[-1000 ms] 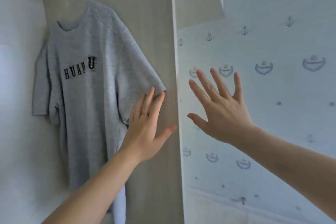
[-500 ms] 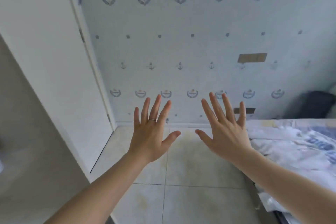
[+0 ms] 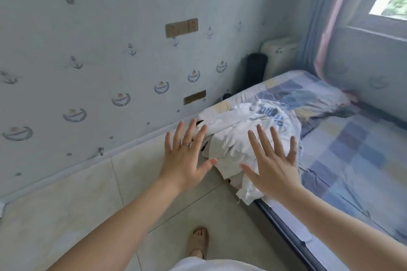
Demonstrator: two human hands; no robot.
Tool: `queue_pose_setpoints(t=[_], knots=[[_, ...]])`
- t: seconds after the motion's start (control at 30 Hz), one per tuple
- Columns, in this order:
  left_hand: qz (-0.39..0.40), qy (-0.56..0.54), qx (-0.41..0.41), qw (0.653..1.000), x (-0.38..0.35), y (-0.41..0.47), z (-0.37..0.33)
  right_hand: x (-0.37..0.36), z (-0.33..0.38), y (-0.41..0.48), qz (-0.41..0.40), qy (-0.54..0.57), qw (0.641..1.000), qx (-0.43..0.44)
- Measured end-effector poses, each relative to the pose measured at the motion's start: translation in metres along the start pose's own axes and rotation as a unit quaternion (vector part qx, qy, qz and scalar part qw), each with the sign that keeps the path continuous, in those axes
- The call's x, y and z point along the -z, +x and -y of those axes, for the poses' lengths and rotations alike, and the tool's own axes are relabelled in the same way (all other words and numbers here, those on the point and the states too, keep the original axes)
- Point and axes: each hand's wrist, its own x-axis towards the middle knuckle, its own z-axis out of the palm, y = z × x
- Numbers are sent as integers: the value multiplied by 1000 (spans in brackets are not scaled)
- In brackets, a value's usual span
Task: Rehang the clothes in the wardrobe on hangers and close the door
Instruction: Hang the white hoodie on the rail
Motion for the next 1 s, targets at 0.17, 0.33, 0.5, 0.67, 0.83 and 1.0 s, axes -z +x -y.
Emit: queue_pose_setpoints(t=[0.17,0.33,0.5,0.67,0.83,1.0], knots=[[58,-23,-102,993,-31,117,13,-23,-41,51,62,-51,992,-99],[101,-42,-171,979,-66,207,12,-47,-62,89,109,-66,973,-194],[165,-63,-206,962,-99,266,-1,-73,-75,105,154,-52,949,-271],[210,-44,-234,948,-129,321,-18,-104,-105,118,185,-37,924,-333],[240,-26,-246,939,-154,386,-39,-132,-153,146,203,-7,907,-370],[254,4,-238,938,-188,453,-57,-155,-211,190,228,2,898,-377]])
